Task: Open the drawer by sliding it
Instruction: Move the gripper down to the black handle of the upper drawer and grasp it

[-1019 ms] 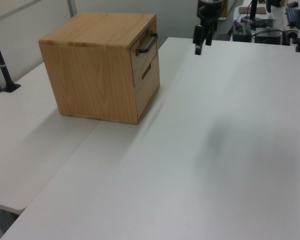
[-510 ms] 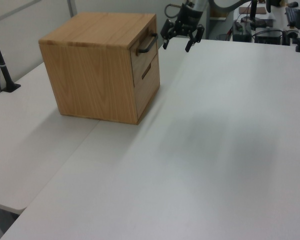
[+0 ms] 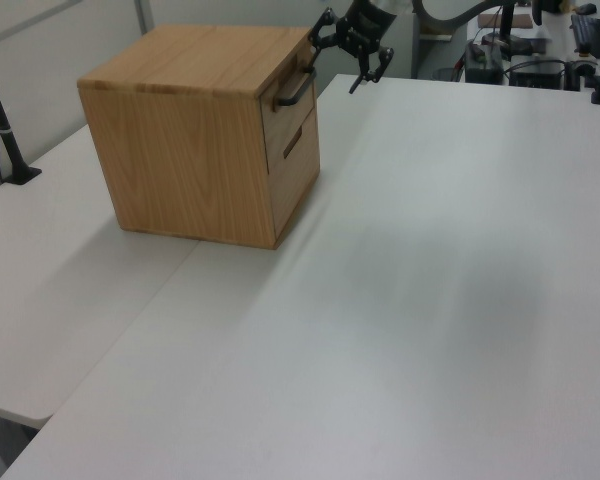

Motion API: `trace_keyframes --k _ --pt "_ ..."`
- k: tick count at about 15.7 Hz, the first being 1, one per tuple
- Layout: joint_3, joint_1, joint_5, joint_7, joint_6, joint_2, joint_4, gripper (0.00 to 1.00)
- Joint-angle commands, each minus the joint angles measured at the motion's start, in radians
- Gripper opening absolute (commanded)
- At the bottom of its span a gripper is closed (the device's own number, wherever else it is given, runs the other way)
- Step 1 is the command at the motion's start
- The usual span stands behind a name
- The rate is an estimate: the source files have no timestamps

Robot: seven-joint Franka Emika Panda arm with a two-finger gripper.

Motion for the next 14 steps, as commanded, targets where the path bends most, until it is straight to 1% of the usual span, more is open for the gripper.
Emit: trace_keyframes --k 1,3,4,5,7,9,10,11,12,13,14 --pt "0.002 -0.004 -0.004 0.083 0.080 0.041 0.029 0.89" --pt "0.002 -0.002 -0.006 0.083 0.083 0.061 0.030 0.88" --pt "0.000 -0.001 -0.006 0.084 0.084 0.088 0.047 0.87" --pt "0.000 -0.001 -0.006 0.086 0.084 0.114 0.087 0.84" --pt "-0.001 -0.002 -0.006 0.086 0.084 0.145 0.109 0.72" --pt "-0.009 -0.002 -0.004 0.087 0.102 0.153 0.110 0.58" --pt "-0.016 -0.002 -0.004 0.091 0.126 0.153 0.110 0.54" --pt "-0.018 -0.001 -0.006 0.097 0.133 0.153 0.110 0.47" --pt "-0.020 -0.001 -0.007 0.095 0.133 0.153 0.110 0.35" --pt "-0.020 -0.001 -0.019 0.094 0.133 0.153 0.110 0.26" --pt "-0.023 -0.001 -0.028 0.091 0.130 0.151 0.110 0.20"
